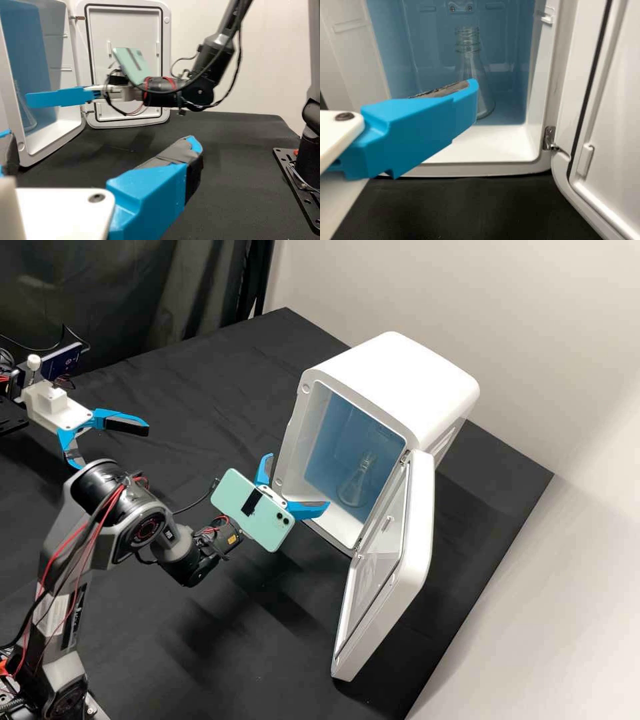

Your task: Place the flask in the incubator

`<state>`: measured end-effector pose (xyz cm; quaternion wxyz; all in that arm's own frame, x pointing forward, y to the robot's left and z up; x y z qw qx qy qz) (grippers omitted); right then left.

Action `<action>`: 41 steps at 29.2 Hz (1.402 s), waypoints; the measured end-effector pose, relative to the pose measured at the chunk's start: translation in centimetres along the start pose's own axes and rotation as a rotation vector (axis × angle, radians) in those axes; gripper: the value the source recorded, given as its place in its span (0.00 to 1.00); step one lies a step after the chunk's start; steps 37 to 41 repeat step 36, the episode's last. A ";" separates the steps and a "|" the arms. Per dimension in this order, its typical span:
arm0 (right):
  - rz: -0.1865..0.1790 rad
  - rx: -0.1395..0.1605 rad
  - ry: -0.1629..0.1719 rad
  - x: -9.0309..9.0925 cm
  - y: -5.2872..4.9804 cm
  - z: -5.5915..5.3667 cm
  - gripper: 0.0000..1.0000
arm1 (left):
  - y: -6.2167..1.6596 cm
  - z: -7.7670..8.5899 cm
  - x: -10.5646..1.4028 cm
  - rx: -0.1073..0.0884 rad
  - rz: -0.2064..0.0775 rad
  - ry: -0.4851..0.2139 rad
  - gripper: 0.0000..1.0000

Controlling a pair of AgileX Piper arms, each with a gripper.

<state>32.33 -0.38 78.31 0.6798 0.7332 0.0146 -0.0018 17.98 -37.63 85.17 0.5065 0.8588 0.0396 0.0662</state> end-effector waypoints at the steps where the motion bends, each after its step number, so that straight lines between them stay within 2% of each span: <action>1: -0.003 0.011 -0.001 -0.4 0.1 -0.1 1.00 | 0.02 0.0 0.0 -0.003 0.002 0.004 1.00; 4: 0.001 0.012 -0.009 -1.1 0.4 0.0 1.00 | 0.04 0.0 0.1 -0.006 0.007 0.010 1.00; 7: 0.000 0.015 -0.014 -1.3 0.4 0.0 1.00 | 0.06 0.0 0.1 0.016 0.013 0.019 1.00; 8: 0.000 0.019 -0.014 -1.3 0.4 0.0 1.00 | 0.07 0.1 0.1 0.029 0.016 0.024 1.00; 11: 0.000 0.023 -0.014 -1.3 0.4 0.0 1.00 | 0.31 0.2 0.0 0.044 0.032 0.028 1.00; 13: 0.000 0.026 -0.014 -1.3 0.4 0.0 1.00 | 0.46 0.2 0.0 0.046 0.041 0.033 1.00; 17: 0.000 0.026 -0.014 -1.3 0.4 0.0 1.00 | 0.46 0.2 -0.4 0.030 0.055 0.059 1.00; 20: 0.000 0.026 -0.014 -1.3 0.4 0.0 1.00 | 0.44 0.2 -0.9 0.025 0.063 0.072 1.00; 22: 0.000 0.026 -0.014 -1.3 0.4 0.0 1.00 | 0.60 0.3 -1.3 0.019 0.077 0.080 1.00; 24: 0.000 0.026 -0.014 -1.3 0.4 0.0 1.00 | 0.65 0.3 -1.6 0.003 0.086 0.087 1.00; 27: 0.000 0.026 -0.014 -1.3 0.4 0.0 1.00 | 1.02 0.3 -2.1 -0.005 0.119 0.111 1.00; 29: 0.000 0.026 -0.014 -1.3 0.4 0.0 1.00 | 1.29 0.4 -2.2 0.009 0.144 0.129 1.00; 30: 0.000 0.026 -0.014 -1.3 0.4 0.0 1.00 | 1.41 0.4 -2.2 0.028 0.154 0.137 1.00; 31: 0.000 0.026 -0.014 -1.3 0.4 0.0 1.00 | 1.64 0.7 -2.3 0.057 0.168 0.130 1.00; 33: 0.000 0.026 -0.014 -1.3 0.4 0.0 1.00 | 1.99 1.0 -2.5 0.093 0.188 0.117 1.00; 36: 0.000 0.026 -0.014 -1.3 0.4 0.0 1.00 | 2.38 1.3 -2.7 0.108 0.212 0.107 1.00; 41: 0.000 0.026 -0.014 -1.3 0.4 0.0 1.00 | 2.38 1.3 -2.7 0.108 0.212 0.107 1.00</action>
